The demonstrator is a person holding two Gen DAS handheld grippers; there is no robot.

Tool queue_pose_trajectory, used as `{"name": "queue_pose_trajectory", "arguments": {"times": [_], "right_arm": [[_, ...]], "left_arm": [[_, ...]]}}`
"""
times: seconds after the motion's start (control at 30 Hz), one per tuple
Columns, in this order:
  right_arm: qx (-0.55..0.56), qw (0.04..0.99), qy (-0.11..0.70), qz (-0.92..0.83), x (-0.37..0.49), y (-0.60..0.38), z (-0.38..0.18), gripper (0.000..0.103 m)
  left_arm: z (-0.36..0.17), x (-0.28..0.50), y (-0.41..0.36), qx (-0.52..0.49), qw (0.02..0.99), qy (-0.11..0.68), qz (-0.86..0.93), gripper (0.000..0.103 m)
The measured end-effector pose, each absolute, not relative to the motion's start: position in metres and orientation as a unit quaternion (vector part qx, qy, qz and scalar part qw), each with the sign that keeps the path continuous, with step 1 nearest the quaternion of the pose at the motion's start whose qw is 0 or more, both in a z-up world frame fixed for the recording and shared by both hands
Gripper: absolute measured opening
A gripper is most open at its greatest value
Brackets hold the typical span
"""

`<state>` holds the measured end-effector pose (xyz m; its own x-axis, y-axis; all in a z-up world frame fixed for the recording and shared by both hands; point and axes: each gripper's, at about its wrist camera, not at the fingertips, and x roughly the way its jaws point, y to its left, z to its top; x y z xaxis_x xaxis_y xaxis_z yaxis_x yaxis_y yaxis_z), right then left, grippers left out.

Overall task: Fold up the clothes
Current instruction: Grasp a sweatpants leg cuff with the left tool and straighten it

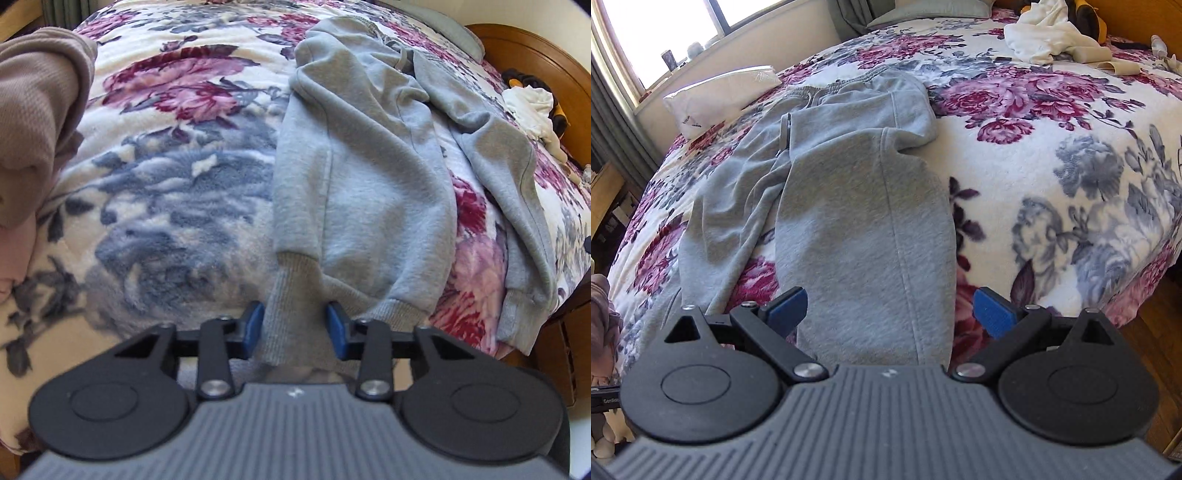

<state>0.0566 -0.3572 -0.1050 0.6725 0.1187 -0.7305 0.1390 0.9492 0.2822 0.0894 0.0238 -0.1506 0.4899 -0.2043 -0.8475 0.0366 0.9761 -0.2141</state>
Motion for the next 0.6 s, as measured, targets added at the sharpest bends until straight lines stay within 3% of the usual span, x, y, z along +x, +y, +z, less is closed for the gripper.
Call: {"name": "queue_pose_trajectory", "arguments": {"times": [0.23, 0.5, 0.57, 0.6], "right_arm": [[0.153, 0.890, 0.429, 0.007, 0.042, -0.338, -0.127, 0.099], [0.177, 0.884, 0.432, 0.008, 0.037, -0.328, -0.161, 0.099], [0.169, 0.884, 0.437, -0.004, 0.042, -0.326, -0.169, 0.098], [0.163, 0.883, 0.439, -0.006, 0.045, -0.326, -0.172, 0.092]], "left_arm": [[-0.147, 0.082, 0.024, -0.106, 0.868, 0.479, -0.082, 0.009], [-0.154, 0.085, 0.038, -0.152, 0.861, 0.475, -0.099, 0.030], [-0.155, 0.088, 0.033, -0.140, 0.866, 0.470, -0.100, 0.030], [-0.155, 0.088, 0.033, -0.138, 0.867, 0.468, -0.100, 0.027]]}}
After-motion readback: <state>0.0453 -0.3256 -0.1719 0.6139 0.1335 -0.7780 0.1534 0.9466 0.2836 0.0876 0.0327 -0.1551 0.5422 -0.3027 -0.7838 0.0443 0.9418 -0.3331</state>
